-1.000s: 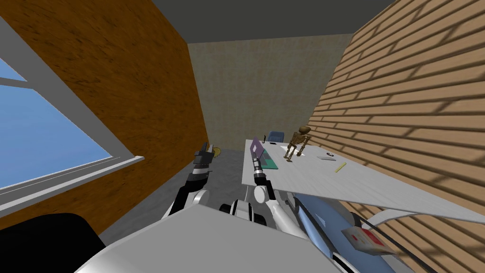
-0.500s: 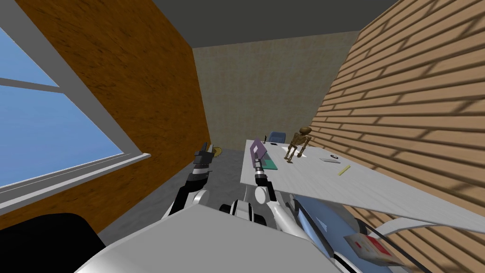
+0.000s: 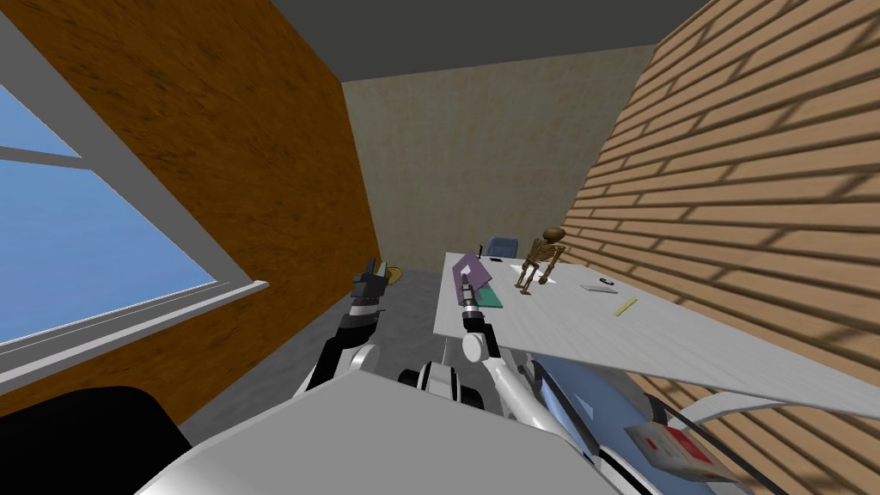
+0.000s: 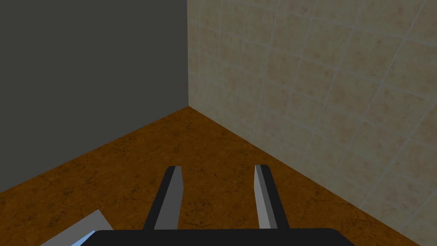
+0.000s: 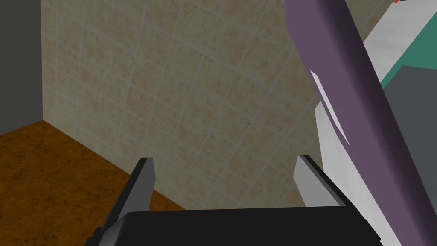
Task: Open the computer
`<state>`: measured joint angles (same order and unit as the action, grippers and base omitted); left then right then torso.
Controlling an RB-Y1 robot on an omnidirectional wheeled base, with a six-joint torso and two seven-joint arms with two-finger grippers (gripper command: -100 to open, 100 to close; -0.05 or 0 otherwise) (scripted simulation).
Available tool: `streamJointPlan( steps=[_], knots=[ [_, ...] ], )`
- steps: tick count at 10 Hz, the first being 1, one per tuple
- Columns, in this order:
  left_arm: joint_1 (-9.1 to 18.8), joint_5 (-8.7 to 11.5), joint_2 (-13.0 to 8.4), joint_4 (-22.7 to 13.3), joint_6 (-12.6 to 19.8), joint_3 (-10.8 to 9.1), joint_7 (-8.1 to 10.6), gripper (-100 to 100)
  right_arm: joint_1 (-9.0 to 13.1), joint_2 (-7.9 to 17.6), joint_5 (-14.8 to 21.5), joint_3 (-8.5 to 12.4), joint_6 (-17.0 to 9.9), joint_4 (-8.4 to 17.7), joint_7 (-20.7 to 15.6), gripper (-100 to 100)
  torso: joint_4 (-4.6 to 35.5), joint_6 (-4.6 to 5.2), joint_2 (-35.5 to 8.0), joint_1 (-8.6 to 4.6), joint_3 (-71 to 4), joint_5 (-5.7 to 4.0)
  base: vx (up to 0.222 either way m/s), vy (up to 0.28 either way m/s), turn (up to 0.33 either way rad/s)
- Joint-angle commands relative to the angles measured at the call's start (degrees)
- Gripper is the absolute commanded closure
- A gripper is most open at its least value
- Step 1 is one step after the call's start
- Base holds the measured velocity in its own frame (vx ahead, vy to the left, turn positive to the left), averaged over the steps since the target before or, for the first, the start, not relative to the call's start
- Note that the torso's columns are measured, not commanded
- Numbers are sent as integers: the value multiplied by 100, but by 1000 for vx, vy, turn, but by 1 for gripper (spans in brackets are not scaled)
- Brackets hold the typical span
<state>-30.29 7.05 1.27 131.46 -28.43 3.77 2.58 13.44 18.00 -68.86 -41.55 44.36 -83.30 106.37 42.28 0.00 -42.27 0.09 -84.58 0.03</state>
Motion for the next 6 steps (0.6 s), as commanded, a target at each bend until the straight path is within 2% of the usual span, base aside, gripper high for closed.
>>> streamJointPlan(
  steps=[1, 2, 3, 4, 6],
  knots=[
    [0, 0, 0, 0, 0, 0, 0, 0, -81, 48, 69, -96, 154, 42, 98, 100, 3, 1, -11, -9, 6, -3, -25, -6, 39],
    [1, 0, 0, 0, 0, 0, 0, 0, -121, 67, 100, -139, 224, 55, 140, 100, 6, 1, -22, -17, 14, -5, -42, -8, 31],
    [1, 0, 0, 0, 0, 0, 0, 0, -97, 58, 74, -104, 153, 33, 92, 100, 7, 1, -21, -16, 13, -5, -19, -4, 2],
    [1, 0, 0, 0, 0, 0, 0, 0, -39, -64, -96, -78, 78, -40, -30, -100, 3, 0, -4, -10, 3, -3, -27, -18, -25],
    [1, 0, 0, 0, 0, 0, 0, 0, 32, -201, -295, -39, -41, -118, -195, -100, 0, 0, 1, -14, -1, -4, -31, -29, -18]
  ],
)
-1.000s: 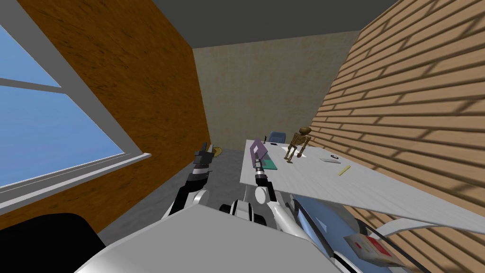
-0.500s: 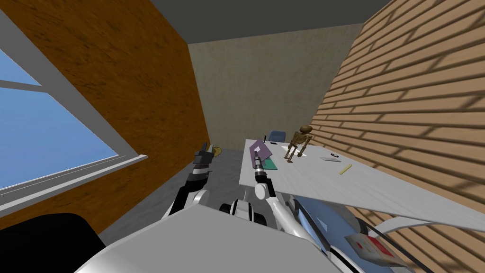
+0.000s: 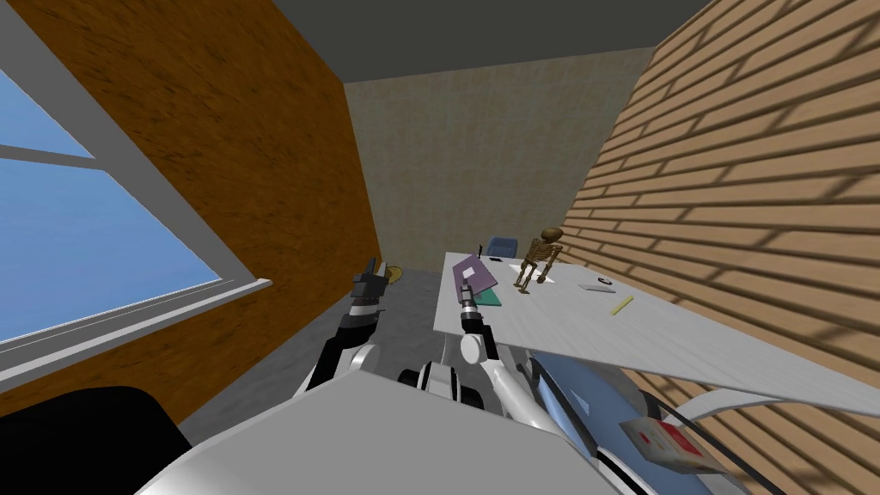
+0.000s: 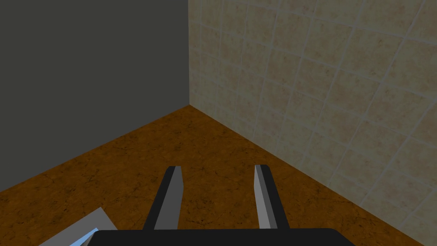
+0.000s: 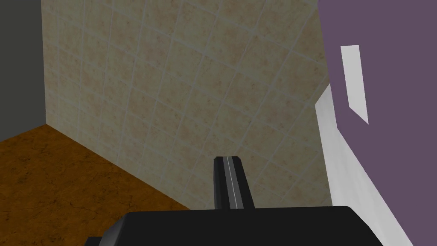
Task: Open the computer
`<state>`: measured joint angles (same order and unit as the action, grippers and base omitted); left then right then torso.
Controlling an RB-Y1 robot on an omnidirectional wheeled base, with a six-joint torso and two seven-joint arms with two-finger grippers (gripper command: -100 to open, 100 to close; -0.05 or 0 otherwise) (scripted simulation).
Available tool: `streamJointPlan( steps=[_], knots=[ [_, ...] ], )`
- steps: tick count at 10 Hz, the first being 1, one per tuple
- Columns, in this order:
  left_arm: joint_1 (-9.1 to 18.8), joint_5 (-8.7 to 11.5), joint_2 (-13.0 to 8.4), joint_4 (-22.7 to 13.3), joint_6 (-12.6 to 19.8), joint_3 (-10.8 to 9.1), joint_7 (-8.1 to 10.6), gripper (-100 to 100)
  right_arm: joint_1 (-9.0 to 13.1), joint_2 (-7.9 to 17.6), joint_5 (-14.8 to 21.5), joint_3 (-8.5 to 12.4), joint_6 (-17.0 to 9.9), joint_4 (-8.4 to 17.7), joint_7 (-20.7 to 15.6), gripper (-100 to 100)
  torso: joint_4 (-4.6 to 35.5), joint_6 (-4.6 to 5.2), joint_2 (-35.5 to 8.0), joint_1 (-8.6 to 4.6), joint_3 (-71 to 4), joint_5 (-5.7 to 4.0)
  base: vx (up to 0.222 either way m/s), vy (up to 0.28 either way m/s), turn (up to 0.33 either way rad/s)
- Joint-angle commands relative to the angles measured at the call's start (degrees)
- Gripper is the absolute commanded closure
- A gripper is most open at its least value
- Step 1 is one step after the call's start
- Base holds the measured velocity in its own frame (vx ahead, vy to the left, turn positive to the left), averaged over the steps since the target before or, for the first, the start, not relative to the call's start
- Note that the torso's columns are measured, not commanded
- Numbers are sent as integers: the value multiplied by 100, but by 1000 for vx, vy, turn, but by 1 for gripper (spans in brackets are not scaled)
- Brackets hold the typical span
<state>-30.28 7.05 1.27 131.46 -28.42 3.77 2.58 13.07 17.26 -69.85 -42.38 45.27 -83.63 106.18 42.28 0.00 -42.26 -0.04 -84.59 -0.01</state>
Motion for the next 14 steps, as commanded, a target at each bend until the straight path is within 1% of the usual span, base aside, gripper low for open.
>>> streamJointPlan(
  steps=[1, 4, 8, 10, 11, 12, 14],
  knots=[
    [0, 0, 0, 0, 0, 0, 0, 0, 122, -227, -342, 76, -224, -136, -307, -100, 0, 0, 0, 3, 0, 0, -29, -27, -30],
    [0, 0, 0, 0, 0, 0, 0, 0, 231, -453, -748, 188, -546, -223, -656, -100, 1, 0, -3, 5, 2, 1, -24, -25, -48],
    [0, 0, 0, 0, 0, 0, 0, 0, 239, -531, -1086, 325, -957, -182, -927, -100, 1, 0, -6, 10, 4, 3, -21, 0, -53],
    [0, 0, 0, 0, 0, 0, 0, 0, 198, -534, -1236, 407, -1199, -138, -988, -100, 1, 0, -2, 4, 2, 1, -14, 7, -58],
    [0, 0, 0, 0, 0, 0, 0, 0, 178, -531, -1278, 434, -1274, -124, -990, -100, 0, 0, 1, 2, 0, 0, -7, -2, -44],
    [0, 0, 0, 0, 0, 0, 0, 0, 123, -519, -1363, 498, -1444, -90, -975, -100, 0, 0, 1, 1, 0, 0, -4, -8, -64],
    [0, 0, 0, 0, 0, 0, 0, 0, 50, -497, -1448, 573, -1635, -47, -937, -100, 0, 0, 0, 1, 1, 0, 5, -14, -40]
  ],
)
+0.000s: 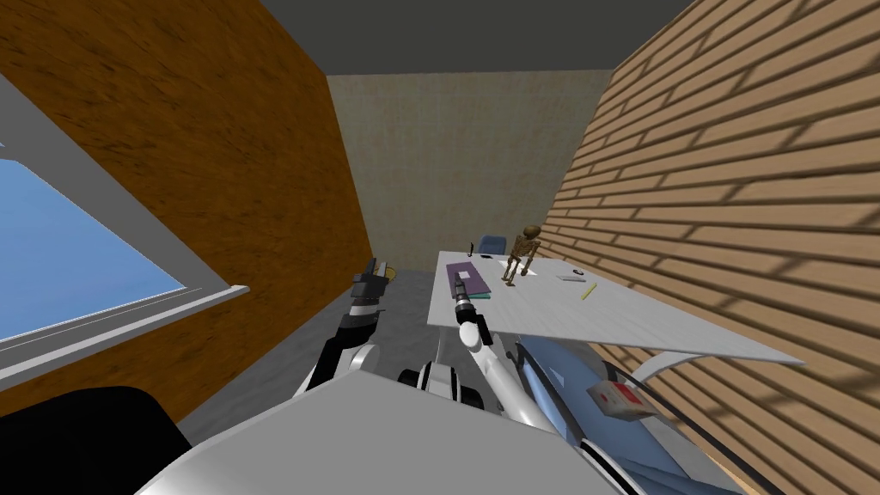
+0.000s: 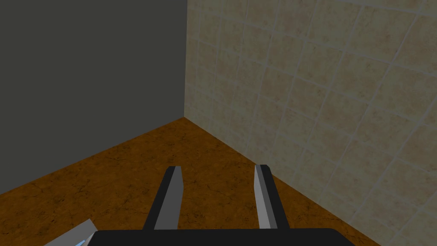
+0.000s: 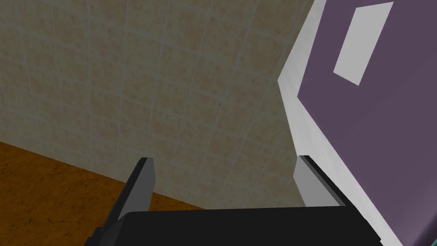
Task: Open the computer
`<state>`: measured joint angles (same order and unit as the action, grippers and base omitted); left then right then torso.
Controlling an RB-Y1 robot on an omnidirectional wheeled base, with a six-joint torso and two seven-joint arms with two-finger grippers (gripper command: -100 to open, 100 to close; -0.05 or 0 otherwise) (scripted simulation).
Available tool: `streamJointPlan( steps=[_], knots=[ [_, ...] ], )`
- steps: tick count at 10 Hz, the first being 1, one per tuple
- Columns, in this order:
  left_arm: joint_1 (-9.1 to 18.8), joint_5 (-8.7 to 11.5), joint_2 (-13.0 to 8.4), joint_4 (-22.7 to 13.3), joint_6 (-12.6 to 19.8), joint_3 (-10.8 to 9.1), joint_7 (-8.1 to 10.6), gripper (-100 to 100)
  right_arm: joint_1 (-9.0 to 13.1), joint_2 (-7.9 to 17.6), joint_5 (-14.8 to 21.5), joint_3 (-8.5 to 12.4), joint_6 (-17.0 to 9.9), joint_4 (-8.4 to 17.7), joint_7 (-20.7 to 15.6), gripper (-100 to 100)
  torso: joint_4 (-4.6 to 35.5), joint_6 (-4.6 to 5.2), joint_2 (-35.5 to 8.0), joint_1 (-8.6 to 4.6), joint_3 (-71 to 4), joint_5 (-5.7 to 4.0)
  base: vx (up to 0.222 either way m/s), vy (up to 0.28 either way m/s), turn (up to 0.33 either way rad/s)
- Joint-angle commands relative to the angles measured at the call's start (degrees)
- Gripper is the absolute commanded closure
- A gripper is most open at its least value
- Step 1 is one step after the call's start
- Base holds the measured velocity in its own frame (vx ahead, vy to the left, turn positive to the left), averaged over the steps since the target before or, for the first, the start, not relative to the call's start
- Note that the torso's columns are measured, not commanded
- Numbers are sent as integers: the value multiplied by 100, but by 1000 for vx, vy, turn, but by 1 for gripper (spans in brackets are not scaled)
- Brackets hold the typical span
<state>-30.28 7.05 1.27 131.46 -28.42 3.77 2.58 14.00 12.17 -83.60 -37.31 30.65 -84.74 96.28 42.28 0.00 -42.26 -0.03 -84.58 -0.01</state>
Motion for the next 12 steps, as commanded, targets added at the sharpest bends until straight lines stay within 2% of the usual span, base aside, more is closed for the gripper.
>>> streamJointPlan(
  steps=[1, 7, 8, 9, 10, 12],
  knots=[
    [0, 0, 0, 0, 0, 0, 0, 0, -84, 26, -114, 105, -273, 88, 80, -100, 0, 0, 0, 2, 0, 1, 12, -17, -34],
    [0, 0, 0, 0, 0, 0, 0, 0, -377, 119, -360, 363, -912, 251, 279, -100, 1, 0, -1, 1, 1, 0, 14, -17, -36],
    [0, 0, 0, 0, 0, 0, 0, 0, -371, 117, -338, 334, -831, 204, 252, -100, 1, 0, -2, 1, 1, 1, 8, -11, -7],
    [0, 0, 0, 0, 0, 0, 0, 0, -234, 223, -63, 305, -1147, 354, -43, -100, 2, -1, -5, 8, 2, 2, -23, -60, 332],
    [2, 0, 0, 0, 0, 0, 0, 0, -234, 223, 88, 305, -1275, 354, -168, -100, 4, -6, -12, -5, 7, -1, -38, -82, 320],
    [0, 0, 0, 0, 0, 0, 0, 0, -234, 223, 445, 305, -1611, 354, -467, -100, 2, 5, -6, 4, 4, 1, -21, -26, -11]
  ],
)
